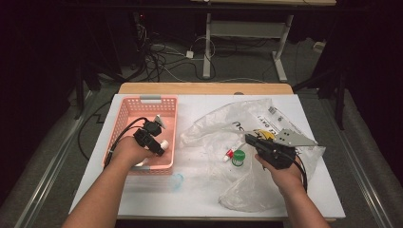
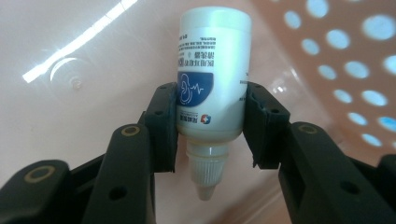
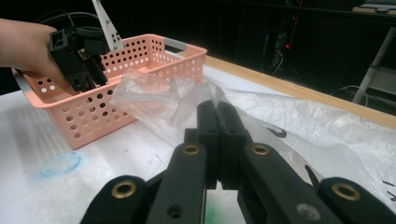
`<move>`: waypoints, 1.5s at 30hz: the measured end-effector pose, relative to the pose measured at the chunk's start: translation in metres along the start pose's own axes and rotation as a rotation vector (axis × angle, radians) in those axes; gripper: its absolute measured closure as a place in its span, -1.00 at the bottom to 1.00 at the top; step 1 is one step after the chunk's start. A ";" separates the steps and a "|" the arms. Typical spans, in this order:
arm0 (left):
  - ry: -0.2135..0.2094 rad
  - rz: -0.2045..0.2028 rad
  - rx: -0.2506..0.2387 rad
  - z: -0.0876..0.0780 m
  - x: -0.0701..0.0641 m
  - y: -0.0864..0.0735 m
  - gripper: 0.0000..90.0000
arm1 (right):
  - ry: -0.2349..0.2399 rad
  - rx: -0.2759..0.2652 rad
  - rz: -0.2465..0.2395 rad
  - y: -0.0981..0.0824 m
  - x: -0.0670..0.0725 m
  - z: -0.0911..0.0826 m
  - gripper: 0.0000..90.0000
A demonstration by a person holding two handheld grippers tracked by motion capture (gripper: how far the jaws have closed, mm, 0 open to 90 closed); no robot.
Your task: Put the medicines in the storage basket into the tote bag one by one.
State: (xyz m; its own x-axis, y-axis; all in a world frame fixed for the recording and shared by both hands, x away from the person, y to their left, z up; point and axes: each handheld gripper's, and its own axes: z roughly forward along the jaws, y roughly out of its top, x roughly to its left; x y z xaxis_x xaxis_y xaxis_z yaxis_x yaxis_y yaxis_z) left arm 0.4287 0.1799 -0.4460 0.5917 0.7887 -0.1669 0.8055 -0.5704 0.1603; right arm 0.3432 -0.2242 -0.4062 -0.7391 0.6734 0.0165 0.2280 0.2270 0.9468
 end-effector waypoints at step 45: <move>0.033 -0.034 -0.654 -0.031 -0.041 -0.105 0.28 | -0.006 -0.013 -0.024 0.001 0.005 -0.001 1.00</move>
State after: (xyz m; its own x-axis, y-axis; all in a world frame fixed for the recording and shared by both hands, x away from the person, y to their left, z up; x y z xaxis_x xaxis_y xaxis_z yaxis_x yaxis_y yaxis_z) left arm 0.3184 0.2145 -0.4258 0.5564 0.8164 -0.1546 0.6327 -0.2957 0.7157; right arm 0.3389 -0.2218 -0.4049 -0.7406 0.6719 -0.0080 0.2017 0.2336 0.9512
